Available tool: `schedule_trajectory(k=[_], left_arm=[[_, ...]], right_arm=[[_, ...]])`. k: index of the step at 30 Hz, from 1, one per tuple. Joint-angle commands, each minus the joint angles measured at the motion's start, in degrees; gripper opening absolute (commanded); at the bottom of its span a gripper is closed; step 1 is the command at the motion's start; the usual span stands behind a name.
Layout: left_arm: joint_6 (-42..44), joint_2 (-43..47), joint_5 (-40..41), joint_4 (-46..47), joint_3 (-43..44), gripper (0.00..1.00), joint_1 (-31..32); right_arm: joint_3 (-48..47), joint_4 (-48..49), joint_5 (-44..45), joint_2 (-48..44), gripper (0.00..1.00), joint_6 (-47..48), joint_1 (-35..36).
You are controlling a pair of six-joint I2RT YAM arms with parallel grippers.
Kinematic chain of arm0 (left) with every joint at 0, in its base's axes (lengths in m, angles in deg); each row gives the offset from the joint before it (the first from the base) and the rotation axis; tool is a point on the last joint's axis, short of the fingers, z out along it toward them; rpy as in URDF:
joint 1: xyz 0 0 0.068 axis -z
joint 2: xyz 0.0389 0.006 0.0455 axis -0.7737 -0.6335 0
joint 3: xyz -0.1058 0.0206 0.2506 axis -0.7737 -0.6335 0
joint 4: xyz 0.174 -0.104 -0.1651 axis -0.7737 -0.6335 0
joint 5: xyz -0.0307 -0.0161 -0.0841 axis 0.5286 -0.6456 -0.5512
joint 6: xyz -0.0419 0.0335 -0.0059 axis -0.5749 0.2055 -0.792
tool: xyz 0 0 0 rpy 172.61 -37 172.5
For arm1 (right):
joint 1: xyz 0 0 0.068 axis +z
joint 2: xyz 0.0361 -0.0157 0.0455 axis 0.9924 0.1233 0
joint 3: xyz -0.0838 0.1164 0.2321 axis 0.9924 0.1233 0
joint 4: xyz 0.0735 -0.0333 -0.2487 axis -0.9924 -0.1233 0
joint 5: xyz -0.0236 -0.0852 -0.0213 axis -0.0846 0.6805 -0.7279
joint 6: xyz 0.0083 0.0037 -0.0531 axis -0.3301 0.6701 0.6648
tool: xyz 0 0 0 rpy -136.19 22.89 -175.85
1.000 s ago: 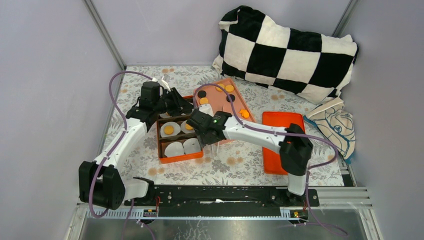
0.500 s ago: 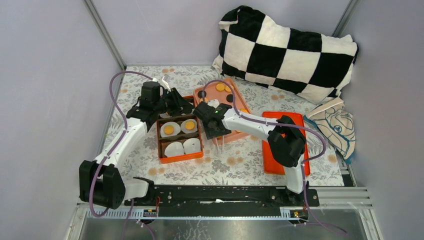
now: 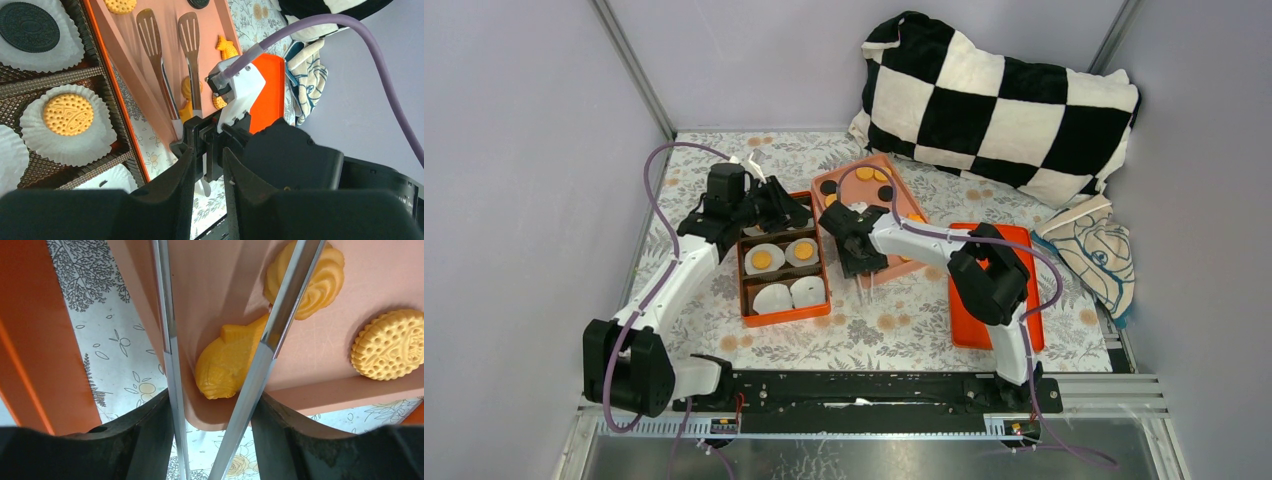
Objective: Pack the cookies
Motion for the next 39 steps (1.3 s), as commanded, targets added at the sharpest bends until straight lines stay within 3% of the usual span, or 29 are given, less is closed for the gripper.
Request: schedule_trajectory(k=[1,3,5,7,8,16,29,35,39], left_arm=[[0.9,-1.0,-1.6,2.0,-1.3,0.31,0.4],[0.9,-1.5,-2.1,2.1,-1.3,0.31,0.4],[1.0,-1.7,-2.2,1.9,-1.3,0.31,0.4],[1.1,-1.6,-2.1,1.7,-1.2,0.31,0.4],[1.2,-1.6,-1.9,1.5,-1.1,0.31,0.4],[1.6,-1.9,-1.7,0.5,0.2,0.31,0.4],[2.2,-1.7,-2.5,-0.3,0.8,0.31,0.4],[2.3,-2.0,-2.9,0.2,0.4,0.31,0.4],[2.4,-2.2,-3.0,0.3,0.3,0.31,0.4]], right_arm=[[0.2,0.5,-2.3,-1.9,0.60,2.6,-2.2],[-0.8,0.0,-4.5,0.1,0.59,3.4,-2.2],[-1.4,-0.4,-6.3,1.1,0.47,3.9,-2.2],[-1.3,-0.5,-6.8,0.7,0.27,3.8,-2.2],[-0.9,-0.3,-6.8,0.0,0.25,3.7,-2.2],[-3.6,-4.5,-0.8,-6.8,0.30,4.5,-2.2],[-8.5,-8.4,1.0,-12.0,0.45,7.5,-2.2],[-9.8,-9.4,4.6,-10.7,0.40,9.4,-2.8],[-10.4,-7.7,3.6,-9.7,0.43,11.5,-3.3]])
